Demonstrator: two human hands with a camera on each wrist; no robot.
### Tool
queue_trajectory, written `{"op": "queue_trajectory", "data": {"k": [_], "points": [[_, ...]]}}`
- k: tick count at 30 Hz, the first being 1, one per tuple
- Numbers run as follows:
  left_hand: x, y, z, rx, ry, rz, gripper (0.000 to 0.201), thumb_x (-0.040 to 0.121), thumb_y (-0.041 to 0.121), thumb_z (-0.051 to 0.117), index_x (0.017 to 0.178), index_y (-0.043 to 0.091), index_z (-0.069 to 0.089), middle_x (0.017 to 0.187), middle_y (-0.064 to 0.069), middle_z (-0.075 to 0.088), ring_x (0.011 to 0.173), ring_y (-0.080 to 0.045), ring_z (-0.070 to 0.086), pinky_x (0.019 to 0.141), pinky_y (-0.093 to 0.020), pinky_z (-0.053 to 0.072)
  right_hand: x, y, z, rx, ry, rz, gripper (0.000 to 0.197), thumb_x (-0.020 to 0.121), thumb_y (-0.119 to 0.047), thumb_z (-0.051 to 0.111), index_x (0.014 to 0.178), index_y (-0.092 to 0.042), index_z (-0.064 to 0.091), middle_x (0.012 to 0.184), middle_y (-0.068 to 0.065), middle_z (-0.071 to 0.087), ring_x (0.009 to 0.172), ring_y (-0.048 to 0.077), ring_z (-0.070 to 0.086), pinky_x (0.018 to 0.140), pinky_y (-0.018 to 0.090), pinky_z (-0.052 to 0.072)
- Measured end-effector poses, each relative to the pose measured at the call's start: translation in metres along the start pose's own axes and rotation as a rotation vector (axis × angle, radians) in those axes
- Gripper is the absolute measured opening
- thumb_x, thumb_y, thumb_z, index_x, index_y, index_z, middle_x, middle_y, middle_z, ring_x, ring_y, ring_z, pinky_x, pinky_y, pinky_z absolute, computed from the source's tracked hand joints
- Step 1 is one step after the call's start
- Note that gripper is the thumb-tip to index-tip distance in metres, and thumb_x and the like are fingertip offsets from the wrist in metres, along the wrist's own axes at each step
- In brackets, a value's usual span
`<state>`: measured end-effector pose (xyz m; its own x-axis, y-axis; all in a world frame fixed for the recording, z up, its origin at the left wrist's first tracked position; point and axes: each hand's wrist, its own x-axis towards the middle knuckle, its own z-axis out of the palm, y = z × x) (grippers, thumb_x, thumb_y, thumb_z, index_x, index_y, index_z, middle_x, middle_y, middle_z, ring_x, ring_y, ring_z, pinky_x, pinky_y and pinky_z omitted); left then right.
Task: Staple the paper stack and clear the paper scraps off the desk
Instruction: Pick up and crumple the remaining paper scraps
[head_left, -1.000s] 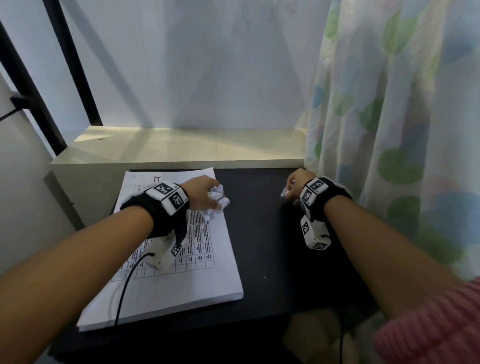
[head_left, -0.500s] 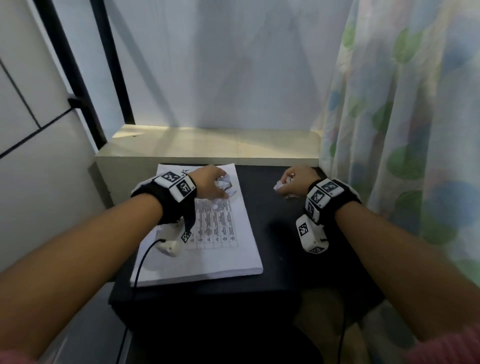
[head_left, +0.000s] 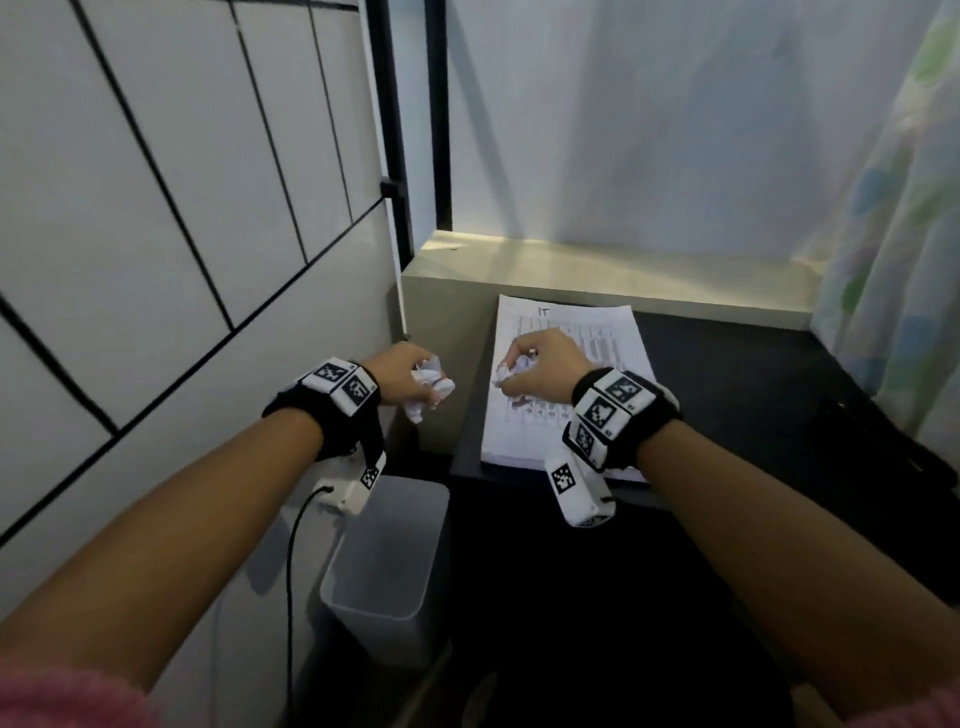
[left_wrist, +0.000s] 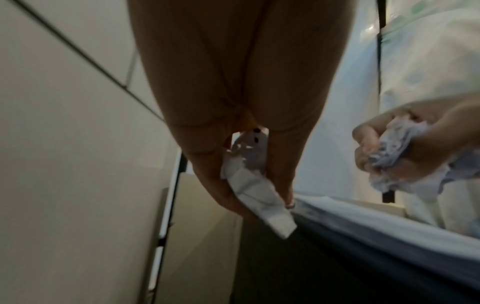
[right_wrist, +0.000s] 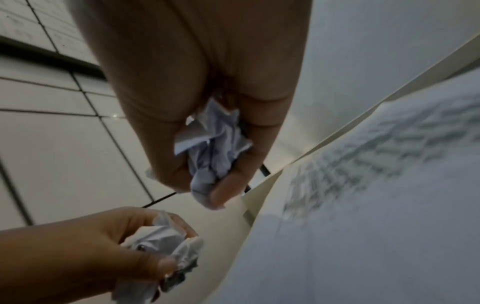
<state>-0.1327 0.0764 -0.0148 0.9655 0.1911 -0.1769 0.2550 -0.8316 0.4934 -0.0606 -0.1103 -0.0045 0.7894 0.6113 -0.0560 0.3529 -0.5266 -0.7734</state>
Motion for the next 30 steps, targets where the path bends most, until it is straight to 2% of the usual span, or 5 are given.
{"op": "queue_trajectory", "data": {"k": [5,10,17,25,30], "points": [[-0.024,-0.076,0.027,0.028,-0.054,-0.185,0.029,0.084,0.026,0.066,0.060,0.018,0.051,0.080,-0.019,0.069,0.068,-0.021,0.058,0.062,-0.021,0.039,0.001,-0.029,0.073,-0.077,-0.086,-0.031,0.018,0.073,-0.012,0.075,0.067,-0.019,0.060,0.089,0.006,0.061,0.085,0.020,0.059,0.070,0.027,0.051],[-0.033,-0.120,0.072,-0.024,-0.174,-0.283,0.013,0.085,0.022,0.064,0.080,0.010,0.062,0.078,-0.012,0.066,0.073,-0.026,0.066,0.062,-0.020,0.045,0.005,-0.036,0.137,-0.176,-0.231,-0.044,0.021,0.075,-0.007,0.071,0.094,-0.001,0.069,0.097,0.015,0.066,0.086,0.025,0.066,0.072,0.029,0.054],[-0.018,-0.164,0.132,-0.009,-0.244,-0.360,0.045,0.081,0.011,0.069,0.123,0.000,0.058,0.129,-0.019,0.059,0.119,-0.031,0.058,0.096,-0.034,0.045,0.020,0.001,0.215,-0.337,-0.390,0.061,0.025,0.080,-0.012,0.066,0.105,-0.005,0.067,0.106,0.013,0.067,0.104,0.029,0.063,0.082,0.032,0.051],[0.003,-0.205,0.158,-0.013,-0.249,-0.389,0.028,0.085,0.014,0.058,0.111,0.002,0.061,0.120,-0.015,0.064,0.108,-0.030,0.062,0.086,-0.031,0.049,0.040,0.069,0.284,-0.310,-0.410,0.314,0.028,0.090,-0.014,0.055,0.114,-0.001,0.062,0.121,0.021,0.063,0.113,0.035,0.059,0.095,0.037,0.049],[0.019,-0.209,0.168,0.059,-0.270,-0.387,0.048,0.082,0.010,0.065,0.129,0.006,0.053,0.132,-0.016,0.056,0.123,-0.032,0.052,0.098,-0.034,0.043,0.047,0.088,0.298,-0.262,-0.393,0.438,0.033,0.094,-0.014,0.048,0.124,-0.001,0.057,0.130,0.019,0.057,0.121,0.035,0.053,0.102,0.037,0.043]]}}
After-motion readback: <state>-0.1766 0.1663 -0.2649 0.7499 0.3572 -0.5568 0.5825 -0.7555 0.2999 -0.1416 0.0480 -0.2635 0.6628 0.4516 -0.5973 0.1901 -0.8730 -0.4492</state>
